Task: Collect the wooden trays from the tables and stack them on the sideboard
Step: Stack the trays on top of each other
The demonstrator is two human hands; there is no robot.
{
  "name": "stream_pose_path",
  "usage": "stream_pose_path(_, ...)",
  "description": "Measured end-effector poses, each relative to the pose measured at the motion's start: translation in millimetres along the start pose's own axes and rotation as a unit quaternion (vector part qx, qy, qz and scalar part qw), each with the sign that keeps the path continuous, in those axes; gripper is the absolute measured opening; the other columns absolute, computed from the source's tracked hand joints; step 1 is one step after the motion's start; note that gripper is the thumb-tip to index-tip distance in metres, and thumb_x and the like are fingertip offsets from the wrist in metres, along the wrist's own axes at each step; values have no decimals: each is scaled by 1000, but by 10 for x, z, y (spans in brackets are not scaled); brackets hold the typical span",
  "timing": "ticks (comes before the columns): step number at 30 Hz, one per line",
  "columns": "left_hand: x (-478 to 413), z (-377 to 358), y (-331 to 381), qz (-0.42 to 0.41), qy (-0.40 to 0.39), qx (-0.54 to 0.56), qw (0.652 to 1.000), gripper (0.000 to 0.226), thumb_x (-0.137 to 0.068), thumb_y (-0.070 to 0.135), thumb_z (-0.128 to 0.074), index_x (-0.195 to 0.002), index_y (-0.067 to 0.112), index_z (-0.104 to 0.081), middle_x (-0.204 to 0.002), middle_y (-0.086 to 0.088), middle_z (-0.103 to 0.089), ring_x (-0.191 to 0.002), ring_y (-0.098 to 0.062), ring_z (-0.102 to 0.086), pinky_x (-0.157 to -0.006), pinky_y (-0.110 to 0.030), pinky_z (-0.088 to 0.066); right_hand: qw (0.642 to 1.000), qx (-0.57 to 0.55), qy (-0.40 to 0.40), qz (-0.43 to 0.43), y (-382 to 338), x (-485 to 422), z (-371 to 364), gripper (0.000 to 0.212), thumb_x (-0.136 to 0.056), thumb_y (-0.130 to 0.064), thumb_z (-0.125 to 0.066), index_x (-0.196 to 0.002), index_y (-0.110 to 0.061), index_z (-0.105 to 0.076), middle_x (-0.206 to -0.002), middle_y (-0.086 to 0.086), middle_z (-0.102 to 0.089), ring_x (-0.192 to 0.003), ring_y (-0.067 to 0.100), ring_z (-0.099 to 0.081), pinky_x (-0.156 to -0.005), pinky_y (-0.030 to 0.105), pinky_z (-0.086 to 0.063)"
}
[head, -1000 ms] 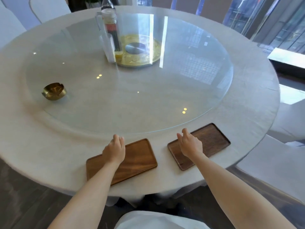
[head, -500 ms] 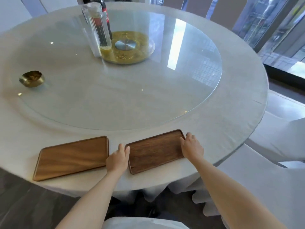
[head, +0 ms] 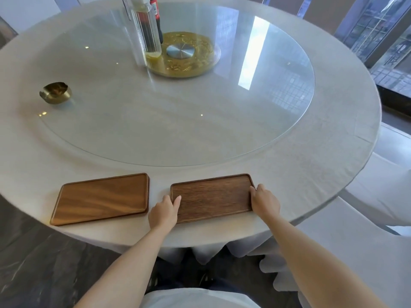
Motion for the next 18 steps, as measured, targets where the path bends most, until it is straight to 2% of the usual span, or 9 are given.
stream_pose_path(2,-4,60,-17,-4,13,26,1000,43,-94,49,-31,-80,10,-41,-78,-10,-61,-75,-30,-60,-59,-32,-39,1000,-15,12,-13,17,30,-10,37,-97,-36,-23,-85,-8,-43,-93,17,-63,-76,30,-52,-65,35,-37)
stream_pose_path(5,-32,220,-77,-17,37,43,998,42,-94,48,-33,-82,10,-43,-62,-1,-49,-65,-26,-53,-55,-31,-38,999,-20,35,-11,-73,88,16,38,-97,-35,-23,-81,-8,-43,-79,12,-57,-71,29,-50,-64,34,-38)
stream_pose_path(6,-53,292,-120,-20,46,49,998,42,-94,48,-33,-85,9,-47,-63,-2,-51,-66,-28,-55,-55,-31,-38,999,-24,41,-6,-143,107,28,38,-97,-35,-23,-80,-8,-43,-77,10,-55,-70,29,-50,-63,34,-38)
stream_pose_path(9,-170,537,-322,-28,79,76,994,43,-94,47,-36,-90,7,-52,-83,-17,-67,-83,-37,-62,-61,-34,-38,998,-31,54,13,-445,163,32,38,-97,-33,-23,-78,-7,-42,-72,9,-53,-69,30,-50,-62,34,-38)
stream_pose_path(11,-263,721,-521,-26,96,83,992,42,-94,47,-36,-82,8,-46,-89,-20,-68,-86,-39,-62,-62,-35,-37,997,-37,60,26,-703,206,-5,37,-97,-32,-24,-77,-7,-41,-71,9,-50,-69,30,-47,-61,34,-35)
stream_pose_path(15,-435,1105,-1008,-19,117,71,990,48,-95,46,-34,-99,3,-55,-97,-21,-67,-94,-40,-61,-66,-37,-40,995,-67,54,55,-1280,314,-148,35,-97,-31,-25,-77,-6,-41,-77,16,-56,-75,33,-50,-64,34,-34)
stream_pose_path(18,-526,1366,-1378,-12,137,45,989,46,-97,42,-30,-97,3,-55,-94,-21,-68,-89,-38,-62,-61,-34,-37,991,-95,44,82,-1718,409,-284,36,-97,-31,-27,-77,-5,-43,-88,24,-63,-86,39,-57,-65,35,-34)
Point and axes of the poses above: each hand's wrist, its own x-axis away from the middle knuckle, its own z-axis out of the back of the hand, y = z × x, the point moved 9 cm from there along -x, towards the middle knuckle
